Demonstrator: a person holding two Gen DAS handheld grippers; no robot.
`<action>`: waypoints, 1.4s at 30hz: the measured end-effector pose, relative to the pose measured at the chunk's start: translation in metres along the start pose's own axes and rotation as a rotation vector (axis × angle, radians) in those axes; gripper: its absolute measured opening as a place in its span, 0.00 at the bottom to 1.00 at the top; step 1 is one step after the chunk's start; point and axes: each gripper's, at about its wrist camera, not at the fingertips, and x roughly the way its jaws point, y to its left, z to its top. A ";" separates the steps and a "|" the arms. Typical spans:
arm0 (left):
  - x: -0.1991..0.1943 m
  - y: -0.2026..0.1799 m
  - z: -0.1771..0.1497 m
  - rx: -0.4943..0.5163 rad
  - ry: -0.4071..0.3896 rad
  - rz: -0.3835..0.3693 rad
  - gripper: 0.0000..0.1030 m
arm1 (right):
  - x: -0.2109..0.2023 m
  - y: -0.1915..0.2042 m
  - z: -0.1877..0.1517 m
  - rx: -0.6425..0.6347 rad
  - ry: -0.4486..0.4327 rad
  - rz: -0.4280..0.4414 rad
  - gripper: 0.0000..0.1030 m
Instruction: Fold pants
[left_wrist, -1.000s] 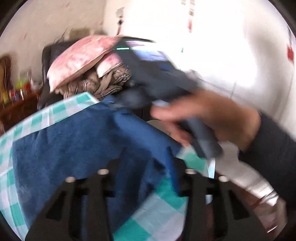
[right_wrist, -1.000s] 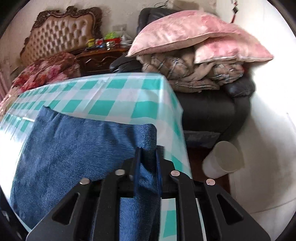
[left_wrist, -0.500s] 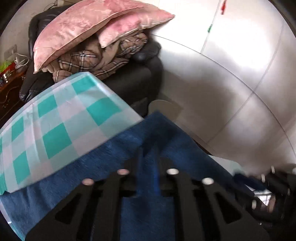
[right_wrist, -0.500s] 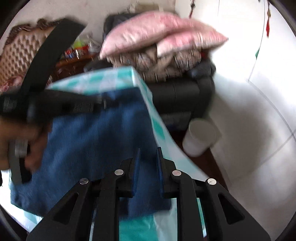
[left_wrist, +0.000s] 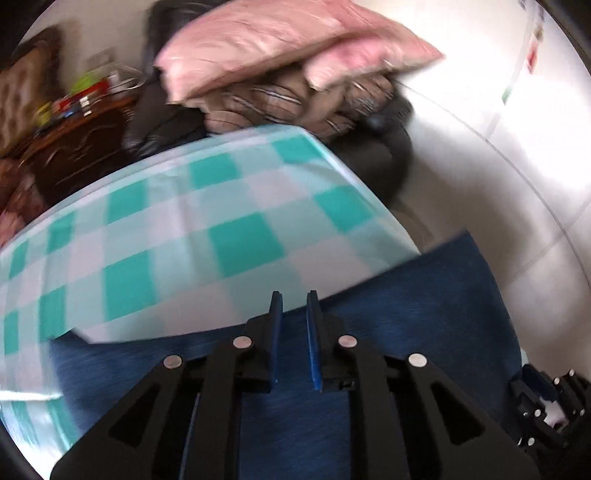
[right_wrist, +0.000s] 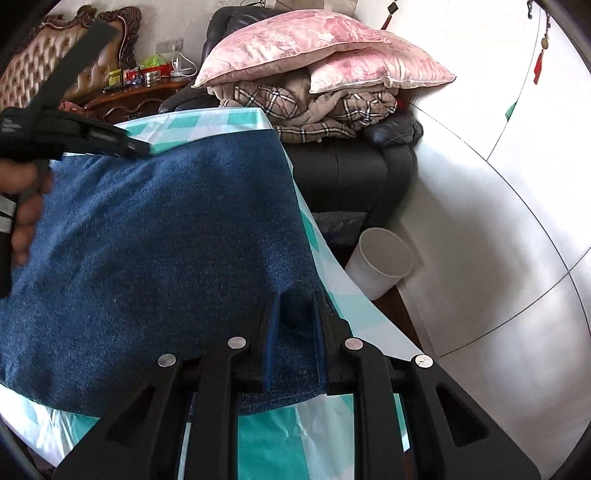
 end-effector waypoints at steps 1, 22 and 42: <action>-0.010 0.006 -0.003 0.005 -0.025 0.020 0.16 | 0.000 0.000 0.000 0.000 0.001 -0.004 0.17; -0.173 0.037 -0.114 -0.061 -0.085 0.115 0.87 | -0.075 0.000 -0.036 0.120 0.026 -0.099 0.65; -0.249 -0.027 -0.187 -0.048 -0.070 0.064 0.98 | -0.176 0.030 -0.042 0.203 -0.054 -0.113 0.73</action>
